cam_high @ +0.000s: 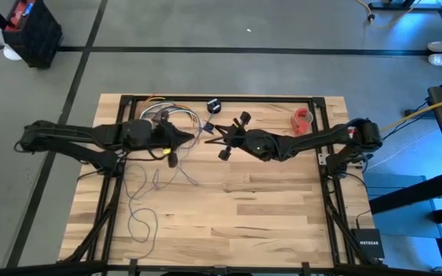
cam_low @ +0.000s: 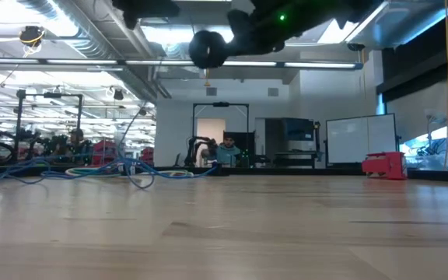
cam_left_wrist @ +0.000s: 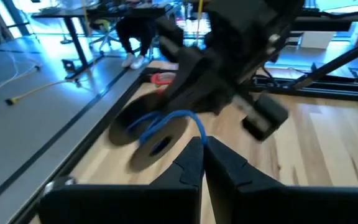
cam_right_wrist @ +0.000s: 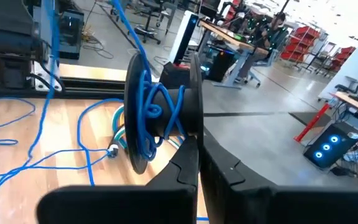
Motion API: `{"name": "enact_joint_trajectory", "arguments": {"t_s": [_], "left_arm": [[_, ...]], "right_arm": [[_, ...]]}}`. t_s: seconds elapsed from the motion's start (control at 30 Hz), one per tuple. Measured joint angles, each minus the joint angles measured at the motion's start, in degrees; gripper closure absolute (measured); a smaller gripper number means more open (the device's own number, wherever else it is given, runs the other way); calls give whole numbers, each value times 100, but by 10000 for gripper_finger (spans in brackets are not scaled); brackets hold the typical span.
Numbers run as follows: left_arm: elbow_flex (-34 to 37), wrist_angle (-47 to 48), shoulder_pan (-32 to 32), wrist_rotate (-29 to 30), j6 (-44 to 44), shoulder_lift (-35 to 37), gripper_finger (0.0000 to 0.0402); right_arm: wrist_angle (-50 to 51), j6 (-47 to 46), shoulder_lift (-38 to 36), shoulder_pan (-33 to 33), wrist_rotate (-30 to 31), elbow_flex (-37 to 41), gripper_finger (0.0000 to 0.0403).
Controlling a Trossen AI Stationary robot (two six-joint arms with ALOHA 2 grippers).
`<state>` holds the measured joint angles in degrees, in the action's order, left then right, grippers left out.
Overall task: Coil cords
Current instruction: Coil the blue wire onto the spool
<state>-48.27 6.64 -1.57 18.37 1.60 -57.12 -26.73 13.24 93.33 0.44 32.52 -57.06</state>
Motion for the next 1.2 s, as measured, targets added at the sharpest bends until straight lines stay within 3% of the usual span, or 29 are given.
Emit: {"name": "enact_joint_trajectory", "arguments": {"t_s": [0.27, 0.47, 0.7, 1.2], "left_arm": [[0, -1238, -154, -1, -54, -1162, 396], [0, -1362, -149, 8, -74, -1733, 399], [-2, -1205, -143, 61, -52, -1848, 397], [-17, -1099, -137, 26, -160, -1842, 398]], "right_arm": [[-298, -79, 156, -10, -112, 0, 395], [-571, -243, 156, -10, -389, 0, 395], [-985, -252, -18, 3, -700, 4, 395], [-778, -51, -1047, 224, -859, 7, 395]]}}
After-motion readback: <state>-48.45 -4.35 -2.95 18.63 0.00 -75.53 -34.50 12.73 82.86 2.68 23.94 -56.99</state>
